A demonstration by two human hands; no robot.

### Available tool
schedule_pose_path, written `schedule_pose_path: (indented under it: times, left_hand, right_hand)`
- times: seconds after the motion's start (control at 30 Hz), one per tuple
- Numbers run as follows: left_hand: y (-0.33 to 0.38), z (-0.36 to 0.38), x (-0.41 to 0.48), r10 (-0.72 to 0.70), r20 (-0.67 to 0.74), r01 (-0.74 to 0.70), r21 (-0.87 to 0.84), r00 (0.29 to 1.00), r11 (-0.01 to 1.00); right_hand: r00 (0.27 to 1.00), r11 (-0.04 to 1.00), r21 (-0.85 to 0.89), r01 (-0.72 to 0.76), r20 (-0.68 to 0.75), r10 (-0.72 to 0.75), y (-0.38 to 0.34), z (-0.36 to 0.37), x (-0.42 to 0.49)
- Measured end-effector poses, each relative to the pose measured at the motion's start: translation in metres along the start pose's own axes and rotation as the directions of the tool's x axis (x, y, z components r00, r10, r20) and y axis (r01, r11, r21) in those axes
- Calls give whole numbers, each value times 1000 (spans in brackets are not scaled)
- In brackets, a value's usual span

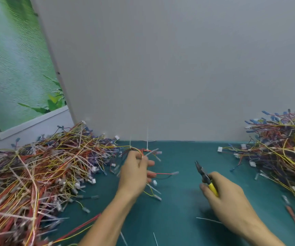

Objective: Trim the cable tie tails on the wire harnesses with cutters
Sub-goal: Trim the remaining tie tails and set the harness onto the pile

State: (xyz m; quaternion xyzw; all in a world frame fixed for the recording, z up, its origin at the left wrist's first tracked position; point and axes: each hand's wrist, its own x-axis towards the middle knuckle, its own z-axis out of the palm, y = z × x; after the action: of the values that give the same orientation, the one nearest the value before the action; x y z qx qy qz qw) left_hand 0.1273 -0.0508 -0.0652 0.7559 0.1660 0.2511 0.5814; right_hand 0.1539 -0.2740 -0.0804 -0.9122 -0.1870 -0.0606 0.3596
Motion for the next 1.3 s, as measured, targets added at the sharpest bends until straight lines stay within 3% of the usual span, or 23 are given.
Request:
schedule_pose_path:
  times: [0.33,0.53,0.6,0.67,0.77,0.83,1.07,1.3]
  left_hand:
    - [-14,24,-38,251,81,-264,294,964,919]
    - [-21,27,-46,417,267,-495,452,869,742]
    - [-21,28,-47,444,300,-536,472,844,700]
    - [-21,29,-47,464,306,-555,469,832,687]
    - [-22,28,-46,477,290,-558,451,829,696]
    - [-23,27,-45,471,272,-544,441,839,714]
    - [-19,31,-40,360,166,-395,291,918,872]
    - [11,46,-46,497,328,-584,277,804,763]
  right_hand:
    - [1000,972,236,2,-18,3,-13,-5,-2]
    - [996,948,316,36,-85,-9,-32,-27,3]
    - [993,960,273,66,-115,-35,-42,-31,14]
    - [998,992,125,31,-50,-25,-51,-29,31]
    - [988,990,-89,-106,102,115,-57,-18,54]
    - [975,980,-103,-171,122,183,-53,-15,62]
    - [933,906,239,-350,174,314,-30,-33,57]
    - [909,744,524,-414,275,312,-37,-32,48]
